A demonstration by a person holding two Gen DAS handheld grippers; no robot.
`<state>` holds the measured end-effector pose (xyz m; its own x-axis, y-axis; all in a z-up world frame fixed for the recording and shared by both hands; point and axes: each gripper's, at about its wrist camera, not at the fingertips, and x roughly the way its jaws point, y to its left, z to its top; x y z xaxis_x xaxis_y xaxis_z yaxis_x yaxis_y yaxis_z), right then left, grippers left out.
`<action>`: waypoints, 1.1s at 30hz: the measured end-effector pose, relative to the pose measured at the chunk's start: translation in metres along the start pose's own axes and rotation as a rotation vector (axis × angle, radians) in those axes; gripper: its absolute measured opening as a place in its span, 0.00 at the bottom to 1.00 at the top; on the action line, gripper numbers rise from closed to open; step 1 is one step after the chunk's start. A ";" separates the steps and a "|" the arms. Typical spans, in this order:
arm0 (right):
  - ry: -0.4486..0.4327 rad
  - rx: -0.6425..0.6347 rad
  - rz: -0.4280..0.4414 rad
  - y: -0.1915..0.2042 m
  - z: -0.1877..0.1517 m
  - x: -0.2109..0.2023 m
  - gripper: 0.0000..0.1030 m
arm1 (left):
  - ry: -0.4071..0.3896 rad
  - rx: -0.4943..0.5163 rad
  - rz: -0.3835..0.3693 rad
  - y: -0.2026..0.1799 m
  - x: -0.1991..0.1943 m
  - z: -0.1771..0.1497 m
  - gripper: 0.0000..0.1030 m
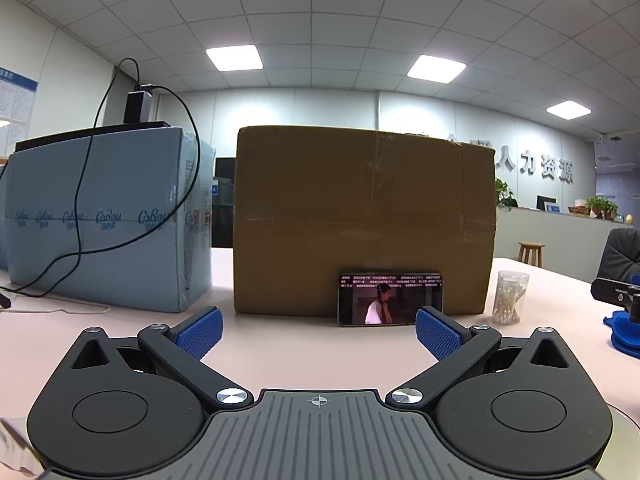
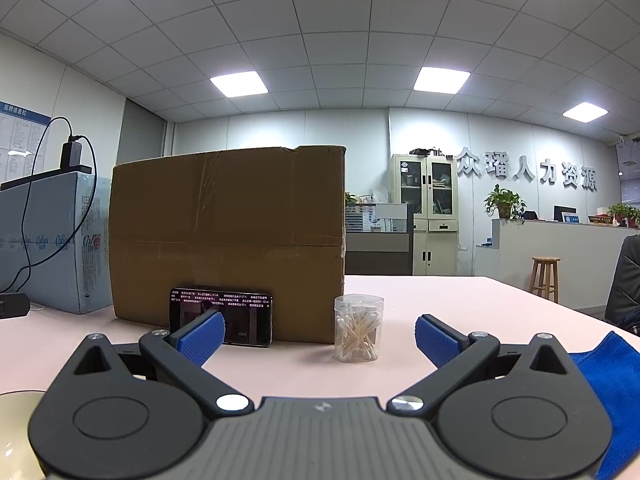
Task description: Clean bowl
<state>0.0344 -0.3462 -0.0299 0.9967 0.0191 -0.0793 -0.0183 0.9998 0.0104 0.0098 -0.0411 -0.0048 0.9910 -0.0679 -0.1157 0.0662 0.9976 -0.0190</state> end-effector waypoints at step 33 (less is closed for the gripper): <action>-0.038 0.078 0.032 -0.017 -0.001 -0.010 1.00 | -0.065 0.051 0.002 -0.010 -0.014 -0.001 1.00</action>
<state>0.0246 -0.3635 -0.0302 0.9980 0.0488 -0.0395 -0.0451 0.9949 0.0900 -0.0050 -0.0500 -0.0035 0.9964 -0.0670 -0.0512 0.0687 0.9971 0.0323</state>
